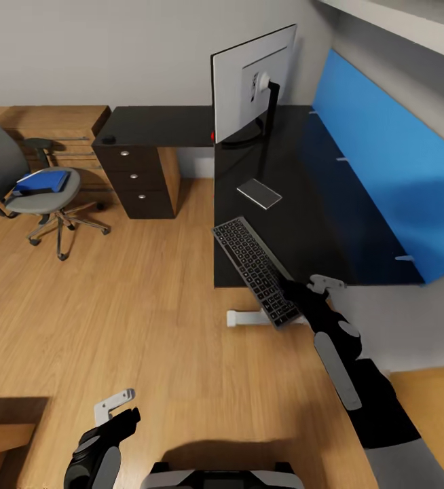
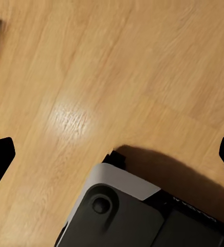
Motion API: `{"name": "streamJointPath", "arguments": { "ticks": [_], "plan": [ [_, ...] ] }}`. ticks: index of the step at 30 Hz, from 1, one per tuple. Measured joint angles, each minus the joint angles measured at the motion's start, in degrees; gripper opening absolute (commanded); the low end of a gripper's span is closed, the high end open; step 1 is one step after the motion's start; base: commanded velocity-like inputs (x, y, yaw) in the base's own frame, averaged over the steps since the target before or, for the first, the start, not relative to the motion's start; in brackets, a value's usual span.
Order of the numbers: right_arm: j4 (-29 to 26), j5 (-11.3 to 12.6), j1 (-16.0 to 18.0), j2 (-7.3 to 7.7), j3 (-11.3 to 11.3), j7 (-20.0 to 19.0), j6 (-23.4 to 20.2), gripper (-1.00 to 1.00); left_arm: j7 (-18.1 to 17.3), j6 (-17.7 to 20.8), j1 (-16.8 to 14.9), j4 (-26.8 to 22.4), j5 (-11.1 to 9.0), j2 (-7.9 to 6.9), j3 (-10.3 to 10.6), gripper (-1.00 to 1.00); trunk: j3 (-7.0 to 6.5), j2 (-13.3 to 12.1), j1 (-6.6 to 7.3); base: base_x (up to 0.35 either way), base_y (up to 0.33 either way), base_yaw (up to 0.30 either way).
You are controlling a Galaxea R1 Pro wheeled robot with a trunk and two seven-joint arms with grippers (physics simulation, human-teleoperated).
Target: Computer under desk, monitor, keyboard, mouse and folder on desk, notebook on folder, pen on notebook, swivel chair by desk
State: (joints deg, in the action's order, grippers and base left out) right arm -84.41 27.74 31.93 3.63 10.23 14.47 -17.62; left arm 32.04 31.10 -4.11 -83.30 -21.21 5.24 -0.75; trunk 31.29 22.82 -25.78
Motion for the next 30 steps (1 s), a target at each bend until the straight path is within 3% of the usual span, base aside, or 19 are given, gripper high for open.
{"name": "streamJointPath", "arguments": {
  "ticks": [9,23,30],
  "plan": [
    [-0.07,-0.08,-0.17,0.05,-0.08,0.03,-0.01,1.0,0.13,-0.03,0.0,0.07,0.03,-0.15,-0.37,1.0,-0.72,0.0,0.0,-0.335,0.0,-0.142],
    [-0.19,-0.06,-0.25,-0.04,-0.02,0.19,-0.04,1.0,0.12,-0.05,0.01,0.05,0.08,-0.18,-0.44,1.0,-0.94,0.0,0.0,-0.333,-0.012,-0.02],
    [0.12,-0.35,-0.44,-0.01,-0.04,-0.01,0.08,1.0,0.13,0.04,0.0,0.35,0.04,-0.32,-0.92,1.0,-1.44,0.01,0.03,-0.12,-0.051,-0.065]
  ]
}}
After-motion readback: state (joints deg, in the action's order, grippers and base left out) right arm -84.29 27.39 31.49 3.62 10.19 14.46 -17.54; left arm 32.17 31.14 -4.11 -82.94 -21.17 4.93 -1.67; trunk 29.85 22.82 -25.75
